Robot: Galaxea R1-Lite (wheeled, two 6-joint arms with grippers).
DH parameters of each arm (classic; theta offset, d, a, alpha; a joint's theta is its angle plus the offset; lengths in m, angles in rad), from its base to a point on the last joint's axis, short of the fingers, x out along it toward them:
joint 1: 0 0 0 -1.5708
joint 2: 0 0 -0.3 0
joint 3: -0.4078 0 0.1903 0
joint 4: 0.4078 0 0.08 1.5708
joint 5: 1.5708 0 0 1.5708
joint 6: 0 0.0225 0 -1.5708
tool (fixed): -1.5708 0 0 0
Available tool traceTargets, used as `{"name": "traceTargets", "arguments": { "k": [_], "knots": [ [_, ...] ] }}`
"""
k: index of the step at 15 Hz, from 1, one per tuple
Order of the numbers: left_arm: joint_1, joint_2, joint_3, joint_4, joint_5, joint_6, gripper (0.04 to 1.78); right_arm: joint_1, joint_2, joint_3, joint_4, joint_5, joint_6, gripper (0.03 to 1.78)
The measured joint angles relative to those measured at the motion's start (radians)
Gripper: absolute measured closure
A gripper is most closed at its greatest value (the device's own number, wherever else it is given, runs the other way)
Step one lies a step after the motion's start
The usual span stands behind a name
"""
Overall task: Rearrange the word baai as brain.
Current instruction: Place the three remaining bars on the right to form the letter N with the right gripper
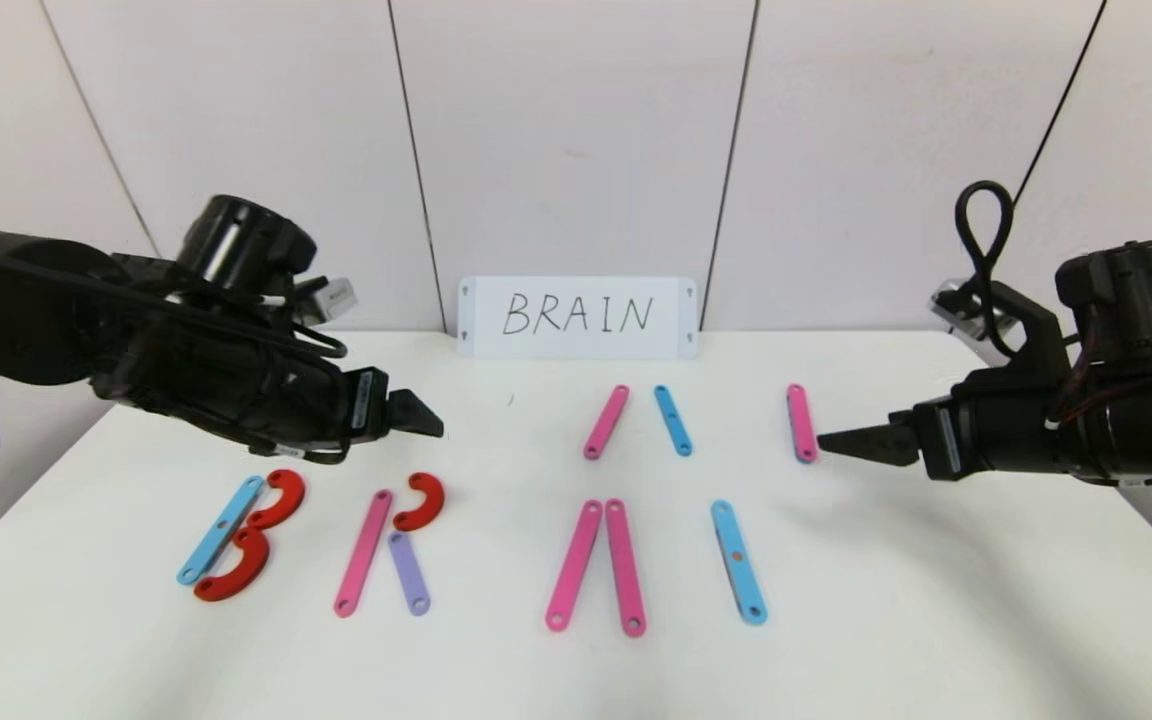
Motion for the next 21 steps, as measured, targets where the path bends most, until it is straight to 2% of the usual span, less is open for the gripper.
{"name": "traceTargets", "arguments": {
  "k": [2, 4, 6, 10, 13, 16, 18, 21],
  "knots": [
    [0.041, -0.023, -0.003, -0.001, -0.064, 0.126, 0.08, 0.009, 0.001, 0.008, -0.029, -0.004, 0.007, 0.07],
    [0.082, -0.037, -0.005, -0.002, -0.084, 0.254, 0.08, 0.026, 0.000, -0.005, -0.024, -0.034, 0.013, 0.07],
    [0.123, -0.043, -0.016, 0.000, -0.098, 0.352, 0.08, 0.054, 0.001, -0.039, -0.010, -0.088, 0.022, 0.07],
    [0.229, -0.052, -0.053, 0.020, -0.150, 0.456, 0.08, 0.139, 0.028, -0.174, 0.047, -0.196, 0.090, 0.07],
    [0.305, -0.058, -0.079, 0.018, -0.199, 0.481, 0.08, 0.200, 0.095, -0.322, 0.144, -0.254, 0.160, 0.07],
    [0.336, -0.059, -0.089, 0.010, -0.214, 0.484, 0.08, 0.269, 0.206, -0.467, 0.165, -0.353, 0.226, 0.07],
    [0.339, -0.061, -0.090, 0.010, -0.216, 0.485, 0.08, 0.308, 0.280, -0.539, 0.165, -0.405, 0.243, 0.07],
    [0.340, -0.063, -0.090, 0.010, -0.216, 0.486, 0.08, 0.356, 0.406, -0.633, 0.158, -0.459, 0.257, 0.07]
  ]
}}
